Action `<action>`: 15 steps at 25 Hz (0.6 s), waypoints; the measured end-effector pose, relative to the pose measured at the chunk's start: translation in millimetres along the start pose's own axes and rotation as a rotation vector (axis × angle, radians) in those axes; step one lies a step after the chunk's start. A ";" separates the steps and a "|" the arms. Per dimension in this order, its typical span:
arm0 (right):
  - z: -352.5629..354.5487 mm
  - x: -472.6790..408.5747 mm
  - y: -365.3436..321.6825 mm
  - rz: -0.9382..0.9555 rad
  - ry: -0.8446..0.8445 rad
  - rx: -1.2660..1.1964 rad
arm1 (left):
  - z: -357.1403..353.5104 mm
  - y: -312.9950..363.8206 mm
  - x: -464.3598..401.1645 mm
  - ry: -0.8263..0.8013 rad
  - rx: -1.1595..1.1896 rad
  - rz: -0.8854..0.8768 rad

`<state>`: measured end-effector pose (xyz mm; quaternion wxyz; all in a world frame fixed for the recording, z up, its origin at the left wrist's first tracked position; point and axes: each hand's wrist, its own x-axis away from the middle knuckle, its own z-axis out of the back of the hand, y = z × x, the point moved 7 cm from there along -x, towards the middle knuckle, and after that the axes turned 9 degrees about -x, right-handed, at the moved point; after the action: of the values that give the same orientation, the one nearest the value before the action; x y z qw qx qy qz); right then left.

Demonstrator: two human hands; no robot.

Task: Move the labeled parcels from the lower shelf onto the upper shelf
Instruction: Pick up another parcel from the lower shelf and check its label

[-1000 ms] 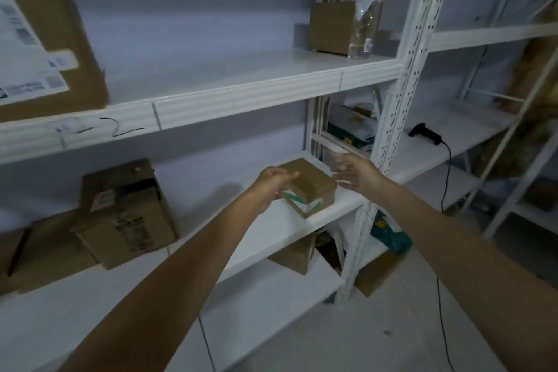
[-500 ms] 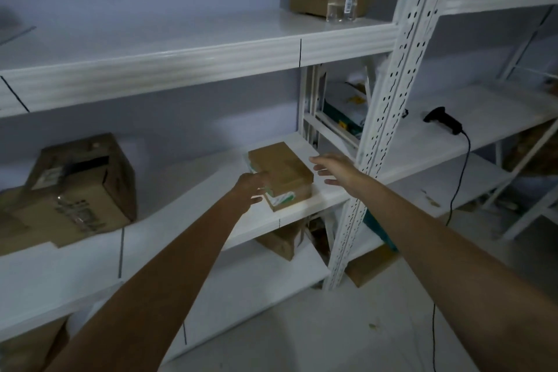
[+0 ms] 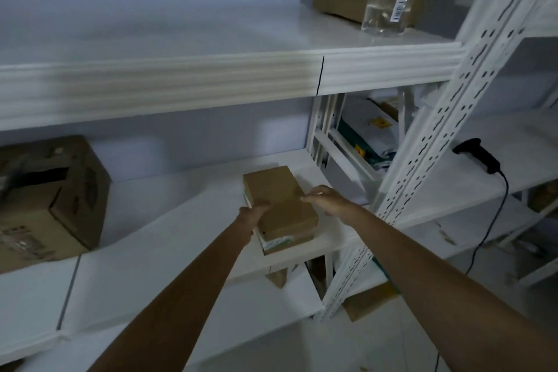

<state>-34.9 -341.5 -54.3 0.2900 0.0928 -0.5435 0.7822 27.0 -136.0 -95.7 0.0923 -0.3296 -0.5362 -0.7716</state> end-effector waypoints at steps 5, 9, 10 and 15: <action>-29.6 -20.8 13.8 -0.044 -0.147 -0.096 | -8.7 -22.1 -7.5 -0.048 0.077 0.041; -23.2 -15.6 7.5 0.017 -0.105 -0.174 | -14.3 -22.8 13.4 -0.069 0.203 0.005; -19.7 -10.7 3.9 0.048 -0.099 -0.219 | -14.8 -23.1 23.2 -0.066 0.249 0.013; 2.0 5.6 6.6 0.041 -0.094 -0.600 | -3.9 -36.2 52.5 -0.067 0.395 -0.001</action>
<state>-43.5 -342.9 -56.2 0.2632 0.0281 -0.7647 0.5874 -32.7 -113.6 -92.4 0.1369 -0.3305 -0.6800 -0.6400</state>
